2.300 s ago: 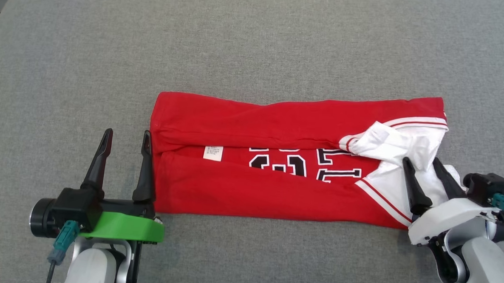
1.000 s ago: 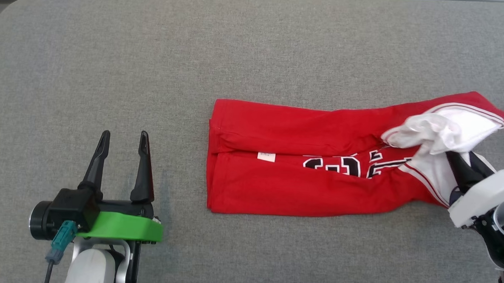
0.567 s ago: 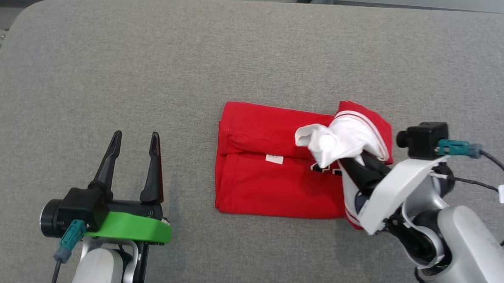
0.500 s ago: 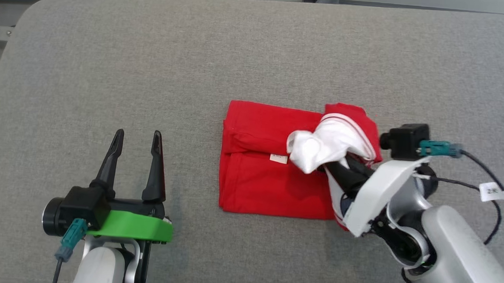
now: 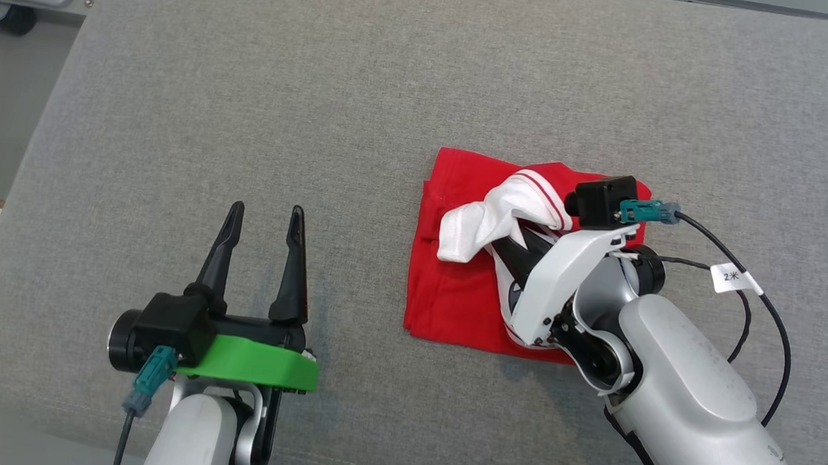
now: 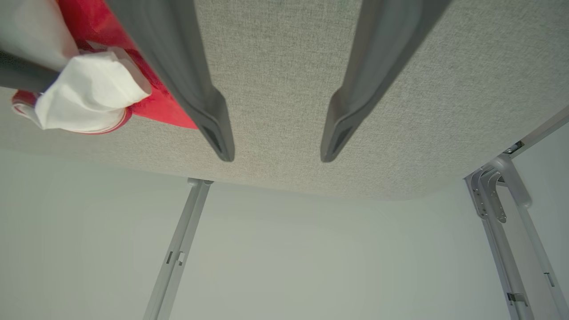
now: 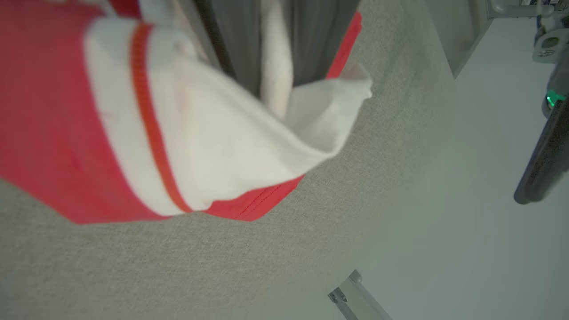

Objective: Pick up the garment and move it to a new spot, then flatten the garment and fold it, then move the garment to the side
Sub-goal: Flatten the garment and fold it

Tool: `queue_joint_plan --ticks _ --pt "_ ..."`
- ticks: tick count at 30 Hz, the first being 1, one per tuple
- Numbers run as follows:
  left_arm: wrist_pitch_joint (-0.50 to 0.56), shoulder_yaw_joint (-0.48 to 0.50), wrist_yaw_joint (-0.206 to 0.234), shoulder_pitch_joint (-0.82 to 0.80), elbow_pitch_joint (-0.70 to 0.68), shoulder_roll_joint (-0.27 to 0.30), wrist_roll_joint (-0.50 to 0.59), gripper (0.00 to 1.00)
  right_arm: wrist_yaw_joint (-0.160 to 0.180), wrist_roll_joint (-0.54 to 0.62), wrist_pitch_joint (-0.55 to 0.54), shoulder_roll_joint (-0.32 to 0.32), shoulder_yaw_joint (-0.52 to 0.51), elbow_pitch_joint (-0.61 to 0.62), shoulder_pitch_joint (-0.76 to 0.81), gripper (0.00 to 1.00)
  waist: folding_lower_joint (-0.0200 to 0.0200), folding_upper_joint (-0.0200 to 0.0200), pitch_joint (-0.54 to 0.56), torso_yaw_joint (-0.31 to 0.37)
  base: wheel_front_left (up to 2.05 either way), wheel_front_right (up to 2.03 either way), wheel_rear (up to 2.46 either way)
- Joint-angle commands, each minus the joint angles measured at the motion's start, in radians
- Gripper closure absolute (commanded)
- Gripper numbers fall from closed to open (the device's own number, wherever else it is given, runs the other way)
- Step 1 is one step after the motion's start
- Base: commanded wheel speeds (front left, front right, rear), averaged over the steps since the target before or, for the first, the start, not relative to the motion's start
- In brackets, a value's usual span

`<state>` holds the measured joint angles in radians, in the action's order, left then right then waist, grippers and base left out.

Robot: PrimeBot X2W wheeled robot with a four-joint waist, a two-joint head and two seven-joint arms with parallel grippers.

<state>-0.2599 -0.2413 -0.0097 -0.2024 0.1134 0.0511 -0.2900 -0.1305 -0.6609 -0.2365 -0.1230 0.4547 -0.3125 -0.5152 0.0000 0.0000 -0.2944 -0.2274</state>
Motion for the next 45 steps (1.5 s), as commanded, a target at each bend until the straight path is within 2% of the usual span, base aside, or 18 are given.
queue_joint_plan --ticks 1,3,4,5,6,15,23,28,35,45 --pt "-0.004 -0.004 0.003 -0.016 0.002 0.000 -0.001 0.00 0.000 0.001 0.009 0.000 0.006 -0.012 -0.013 1.00 0.0000 0.0000 -0.013 -0.020 0.00 0.00 0.00" --pt "-0.004 -0.011 0.009 -0.020 0.003 0.000 -0.005 0.00 0.000 -0.005 0.022 0.003 0.017 -0.039 -0.027 1.00 0.0000 0.0000 -0.015 -0.025 0.00 0.00 0.00" --pt "-0.004 -0.014 0.010 -0.022 0.003 0.000 -0.007 0.00 0.000 -0.007 0.030 0.003 0.021 -0.046 -0.034 0.81 0.0000 0.0000 -0.015 -0.026 0.00 0.00 0.00" --pt "-0.004 -0.016 0.011 -0.022 0.003 0.000 -0.009 0.00 0.000 -0.011 0.035 0.004 0.026 -0.053 -0.037 0.46 0.0000 0.0000 -0.015 -0.027 0.00 0.00 0.00" --pt "-0.004 -0.018 0.014 -0.021 0.004 0.000 -0.011 0.00 0.000 -0.011 0.041 0.002 0.037 -0.057 -0.041 0.00 0.0000 0.0000 -0.015 -0.026 0.00 0.00 0.00" --pt "-0.004 0.000 0.012 -0.001 0.010 0.000 0.017 0.00 0.000 0.058 0.094 -0.070 0.110 0.036 -0.019 0.00 0.0000 0.0000 0.017 0.009 0.00 0.00 0.00" --pt "-0.004 0.051 0.000 0.025 0.017 0.005 0.059 0.00 0.000 0.101 0.074 -0.130 0.101 0.231 0.089 0.00 0.0000 0.0000 0.058 0.081 0.00 0.00 0.00" --pt "-0.003 0.079 -0.003 0.036 0.012 0.017 0.075 0.00 0.000 0.138 0.121 -0.149 -0.014 0.344 0.188 0.00 0.0000 0.0000 0.076 0.114 0.00 0.00 0.00" --pt "-0.003 0.113 0.008 0.061 -0.001 0.037 0.084 0.00 0.000 0.212 0.223 -0.121 -0.247 0.425 0.322 0.00 0.0000 0.0000 0.093 0.161 0.00 0.00 0.00" --pt "0.020 0.124 0.022 0.109 -0.024 0.065 0.084 0.00 0.000 0.301 0.397 -0.130 -0.411 0.395 0.426 0.00 0.0000 0.0000 0.130 0.200 0.00 0.00 0.00"
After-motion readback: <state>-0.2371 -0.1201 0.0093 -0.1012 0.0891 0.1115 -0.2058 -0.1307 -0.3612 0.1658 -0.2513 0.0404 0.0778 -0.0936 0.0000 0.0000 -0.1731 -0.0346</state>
